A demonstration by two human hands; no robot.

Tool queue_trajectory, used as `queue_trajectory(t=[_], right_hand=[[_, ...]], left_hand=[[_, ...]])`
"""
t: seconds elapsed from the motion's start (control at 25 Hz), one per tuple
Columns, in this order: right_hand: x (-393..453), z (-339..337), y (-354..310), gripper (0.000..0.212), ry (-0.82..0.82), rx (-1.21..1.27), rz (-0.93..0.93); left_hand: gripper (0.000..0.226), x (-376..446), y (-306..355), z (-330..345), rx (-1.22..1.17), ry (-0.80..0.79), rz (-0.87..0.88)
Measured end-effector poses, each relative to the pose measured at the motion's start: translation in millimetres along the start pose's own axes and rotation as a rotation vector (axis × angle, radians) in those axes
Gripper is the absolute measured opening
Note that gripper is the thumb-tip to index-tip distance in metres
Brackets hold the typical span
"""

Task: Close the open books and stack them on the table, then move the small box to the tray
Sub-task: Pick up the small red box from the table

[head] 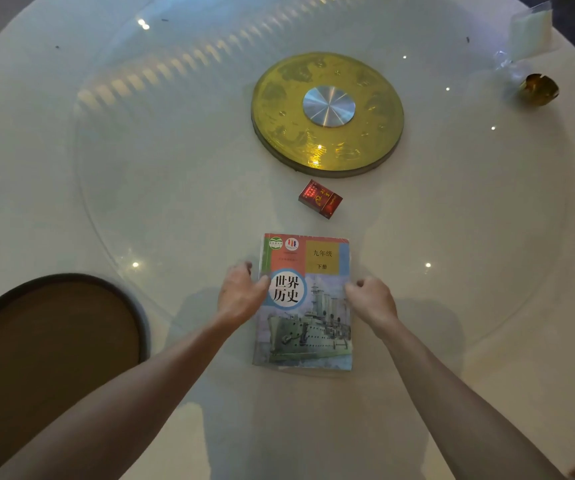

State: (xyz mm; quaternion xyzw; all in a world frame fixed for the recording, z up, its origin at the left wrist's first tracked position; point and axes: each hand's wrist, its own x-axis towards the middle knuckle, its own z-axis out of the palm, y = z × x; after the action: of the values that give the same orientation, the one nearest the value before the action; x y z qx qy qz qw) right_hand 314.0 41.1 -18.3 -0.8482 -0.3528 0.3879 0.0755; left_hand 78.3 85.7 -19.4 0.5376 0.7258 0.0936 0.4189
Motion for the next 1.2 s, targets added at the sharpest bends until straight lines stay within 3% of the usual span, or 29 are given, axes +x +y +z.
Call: queue_trajectory(t=[0.2, 0.48, 0.64, 0.84, 0.96, 1.04, 1.2], right_hand=[[47.7, -29.5, -48.4, 0.055, 0.113, 0.127, -0.08], [103.7, -34.0, -90.0, 0.039, -0.043, 0.397, -0.063], [114.8, -26.0, -97.3, 0.014, -0.092, 0.439, -0.036], [118.4, -21.6, -102.0, 0.02, -0.119, 0.39, -0.101], [112.5, -15.8, -112.7, 0.019, -0.043, 0.335, -0.157], [103.4, -11.7, -123.9, 0.03, -0.008, 0.29, -0.179], [74.5, 7.0, -154.2, 0.032, -0.02, 0.261, -0.231]], left_hand=[[0.052, 61.2, 62.0, -10.5, -0.083, -0.039, 0.116], [0.059, 117.5, 126.8, 2.3, -0.109, -0.093, 0.129], [0.062, 133.8, 134.9, 16.1, -0.19, -0.149, 0.025], [0.035, 133.3, 132.5, 20.5, -0.142, -0.221, 0.066], [0.031, 128.9, 123.6, 10.0, -0.197, -0.125, 0.041], [0.026, 122.5, 112.0, -4.1, -0.286, -0.06, -0.012], [0.025, 100.0, 75.9, -40.9, -0.438, -0.047, -0.098]])
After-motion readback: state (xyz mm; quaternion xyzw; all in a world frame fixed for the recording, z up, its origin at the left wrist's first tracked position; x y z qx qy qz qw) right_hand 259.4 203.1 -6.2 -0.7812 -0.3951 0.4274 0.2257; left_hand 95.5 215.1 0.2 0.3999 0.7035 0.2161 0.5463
